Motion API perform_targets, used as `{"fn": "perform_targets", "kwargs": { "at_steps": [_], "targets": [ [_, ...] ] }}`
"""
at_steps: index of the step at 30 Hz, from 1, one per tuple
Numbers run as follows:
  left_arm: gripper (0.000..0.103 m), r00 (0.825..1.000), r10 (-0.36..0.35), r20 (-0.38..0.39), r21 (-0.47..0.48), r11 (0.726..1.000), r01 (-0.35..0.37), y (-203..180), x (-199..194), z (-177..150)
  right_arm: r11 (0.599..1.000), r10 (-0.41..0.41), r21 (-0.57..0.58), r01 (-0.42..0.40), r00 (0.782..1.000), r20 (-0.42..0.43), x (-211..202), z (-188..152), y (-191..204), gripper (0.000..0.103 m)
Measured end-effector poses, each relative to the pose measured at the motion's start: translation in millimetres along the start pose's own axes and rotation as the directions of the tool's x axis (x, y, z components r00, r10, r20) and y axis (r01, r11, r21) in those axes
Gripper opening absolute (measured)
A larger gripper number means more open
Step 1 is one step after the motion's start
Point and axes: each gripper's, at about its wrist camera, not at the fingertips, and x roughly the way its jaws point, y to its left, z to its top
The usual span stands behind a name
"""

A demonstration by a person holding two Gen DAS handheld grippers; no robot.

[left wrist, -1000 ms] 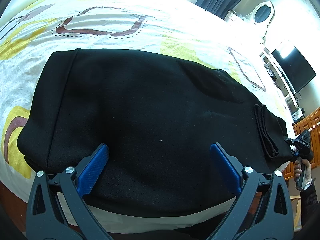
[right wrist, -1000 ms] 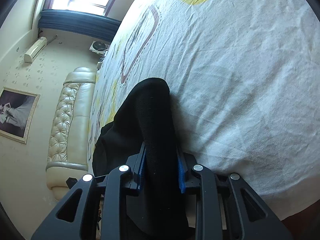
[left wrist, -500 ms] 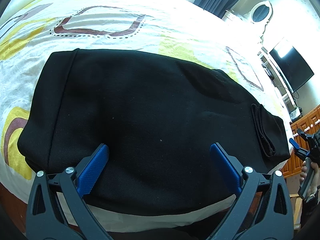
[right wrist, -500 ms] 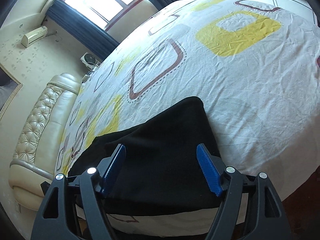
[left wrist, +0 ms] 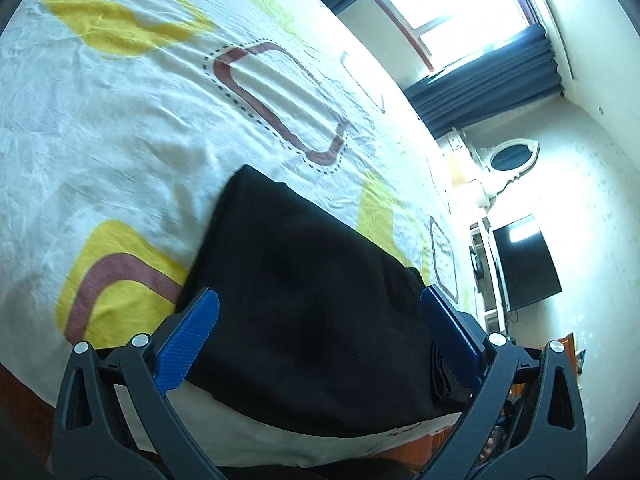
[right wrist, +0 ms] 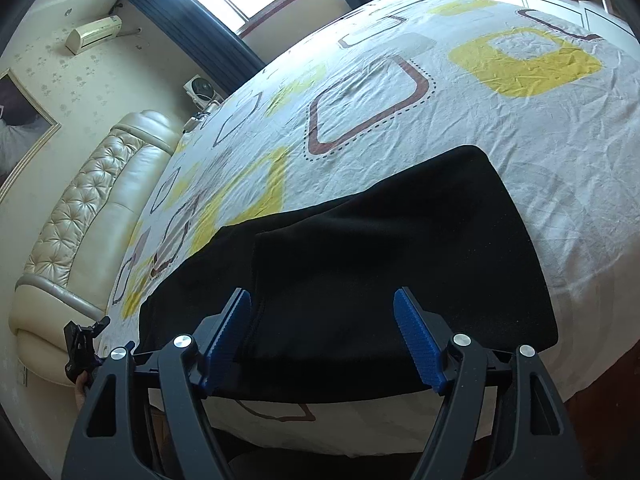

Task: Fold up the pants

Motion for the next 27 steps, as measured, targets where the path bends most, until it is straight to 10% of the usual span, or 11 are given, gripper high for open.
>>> {"fn": "perform_targets", "kwargs": {
  "at_steps": [7,13,23,25,27],
  "targets": [
    [0.1,0.993,-0.105,-0.058,-0.091,0.991,0.1,36.9,0.3,11.8,0.999,0.0,-0.04,-0.001,0.999,-0.046,11.5,-8.0,8.0,0.073],
    [0.1,0.987,-0.007,-0.159,0.052,0.999,0.016,36.7,22.0,9.5,0.999,0.012,-0.047,-0.015,0.998,-0.062,14.9,-11.2,12.5,0.073],
    [0.1,0.94,-0.177,-0.29,0.037,0.98,0.196,35.5,40.9,16.7,0.999,0.017,-0.03,-0.02,0.996,-0.092,24.3,-15.1,12.2,0.074],
    [0.094,0.923,-0.233,-0.305,0.013,0.968,0.249,33.6,45.8,18.3,0.999,0.017,-0.034,-0.02,0.995,-0.094,24.6,-15.4,13.2,0.074],
    [0.056,0.915,-0.217,-0.341,0.01,0.972,0.234,32.4,57.3,15.6,0.999,0.019,-0.032,-0.022,0.995,-0.099,25.5,-15.9,13.6,0.074]
  ]
}}
